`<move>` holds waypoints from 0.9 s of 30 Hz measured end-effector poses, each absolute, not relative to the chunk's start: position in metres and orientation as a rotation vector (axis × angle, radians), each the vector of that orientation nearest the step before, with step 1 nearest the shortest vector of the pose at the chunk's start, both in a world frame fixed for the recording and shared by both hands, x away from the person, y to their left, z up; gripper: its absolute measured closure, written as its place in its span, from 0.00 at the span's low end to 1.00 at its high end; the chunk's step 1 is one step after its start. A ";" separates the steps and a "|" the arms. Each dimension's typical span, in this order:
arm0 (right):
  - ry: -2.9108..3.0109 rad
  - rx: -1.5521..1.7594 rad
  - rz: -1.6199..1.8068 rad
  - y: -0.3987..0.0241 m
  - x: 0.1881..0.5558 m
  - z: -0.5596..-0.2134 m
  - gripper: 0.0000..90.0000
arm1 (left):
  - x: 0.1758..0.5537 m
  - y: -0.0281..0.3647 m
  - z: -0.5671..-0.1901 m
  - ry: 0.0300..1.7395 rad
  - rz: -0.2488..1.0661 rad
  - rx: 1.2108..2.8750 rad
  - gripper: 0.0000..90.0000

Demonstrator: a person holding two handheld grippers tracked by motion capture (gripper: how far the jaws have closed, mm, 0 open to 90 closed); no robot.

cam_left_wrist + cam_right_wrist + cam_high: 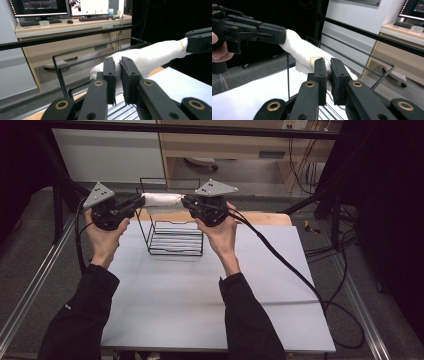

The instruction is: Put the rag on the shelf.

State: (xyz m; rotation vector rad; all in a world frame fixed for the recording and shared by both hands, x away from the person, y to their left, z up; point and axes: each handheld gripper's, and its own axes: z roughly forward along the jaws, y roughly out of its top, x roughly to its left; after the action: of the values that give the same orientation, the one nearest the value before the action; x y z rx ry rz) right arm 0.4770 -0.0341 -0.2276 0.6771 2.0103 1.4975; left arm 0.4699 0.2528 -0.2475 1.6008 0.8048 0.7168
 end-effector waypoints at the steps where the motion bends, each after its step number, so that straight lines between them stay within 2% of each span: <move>1: 2.013 0.677 1.496 -0.034 0.477 -0.229 0.93 | 0.470 0.253 -0.248 0.807 0.715 1.601 0.91; 8: 2.029 0.678 1.495 -0.035 0.477 -0.236 0.94 | 0.467 0.255 -0.249 0.816 0.700 1.621 0.90; 15: 2.031 0.675 1.497 -0.035 0.477 -0.239 0.93 | 0.462 0.263 -0.230 0.824 0.697 1.620 0.86; 27: 2.045 0.667 1.492 -0.035 0.477 -0.245 0.93 | 0.483 0.244 -0.206 0.858 0.675 1.691 0.99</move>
State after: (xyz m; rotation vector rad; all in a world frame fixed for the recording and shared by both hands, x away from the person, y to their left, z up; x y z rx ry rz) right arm 0.4767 -0.0349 -0.2449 0.6671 2.0446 1.4921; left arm 0.4829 0.2438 -0.2065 1.6911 0.8581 0.6755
